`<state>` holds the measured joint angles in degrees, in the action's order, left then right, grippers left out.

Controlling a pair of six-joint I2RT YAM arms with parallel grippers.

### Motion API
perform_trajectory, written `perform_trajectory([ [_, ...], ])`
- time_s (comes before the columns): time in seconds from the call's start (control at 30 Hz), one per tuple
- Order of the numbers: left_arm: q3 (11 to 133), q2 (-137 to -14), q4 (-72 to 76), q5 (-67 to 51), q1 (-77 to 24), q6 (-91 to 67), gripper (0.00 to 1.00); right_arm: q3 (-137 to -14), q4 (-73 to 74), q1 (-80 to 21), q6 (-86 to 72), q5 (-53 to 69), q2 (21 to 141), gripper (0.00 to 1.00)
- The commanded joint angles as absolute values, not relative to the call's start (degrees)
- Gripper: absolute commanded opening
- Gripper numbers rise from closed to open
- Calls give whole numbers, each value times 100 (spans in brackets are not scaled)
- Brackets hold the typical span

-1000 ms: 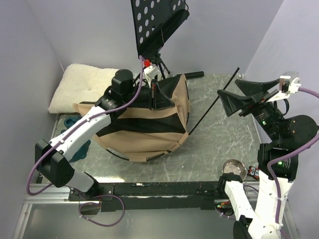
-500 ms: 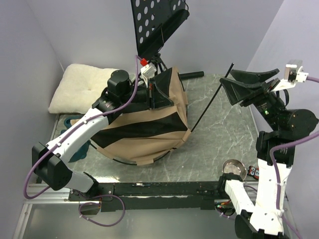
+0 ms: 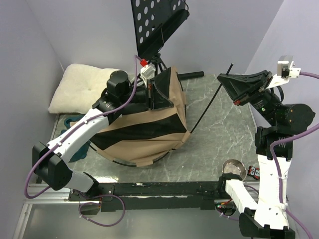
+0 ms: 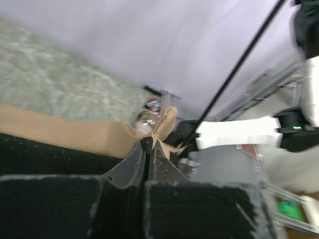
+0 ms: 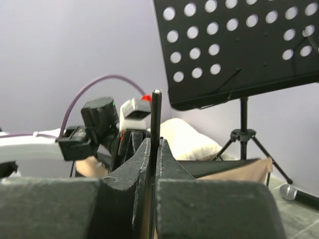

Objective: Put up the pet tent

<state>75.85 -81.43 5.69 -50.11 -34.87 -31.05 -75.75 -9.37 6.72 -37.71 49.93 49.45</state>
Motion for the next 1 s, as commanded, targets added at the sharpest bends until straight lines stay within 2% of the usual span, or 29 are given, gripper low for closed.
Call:
perform_trajectory([
  [0.0, 7655, -7814, 1983, -5756, -3375, -4172, 1, -7647, -231, 414, -3156, 5395, 4931, 0],
  [0.2, 7989, -8006, 3284, -6169, -3349, -5421, 1, -7392, 1359, -341, -2295, 5976, 4860, 0],
  [0.37, 8059, -8191, 4552, -6196, -3313, -6494, 1, -7006, 2047, -746, -1987, 6292, 4869, 0],
  [0.67, 8367, -8341, 4360, -6135, -3313, -6241, 1, -6548, 2285, -1581, -1837, 6820, 5062, 0],
  [0.97, 8367, -8367, 4123, -6223, -3366, -5977, 1, -6548, 2294, -1828, -1793, 6820, 5273, 0],
])
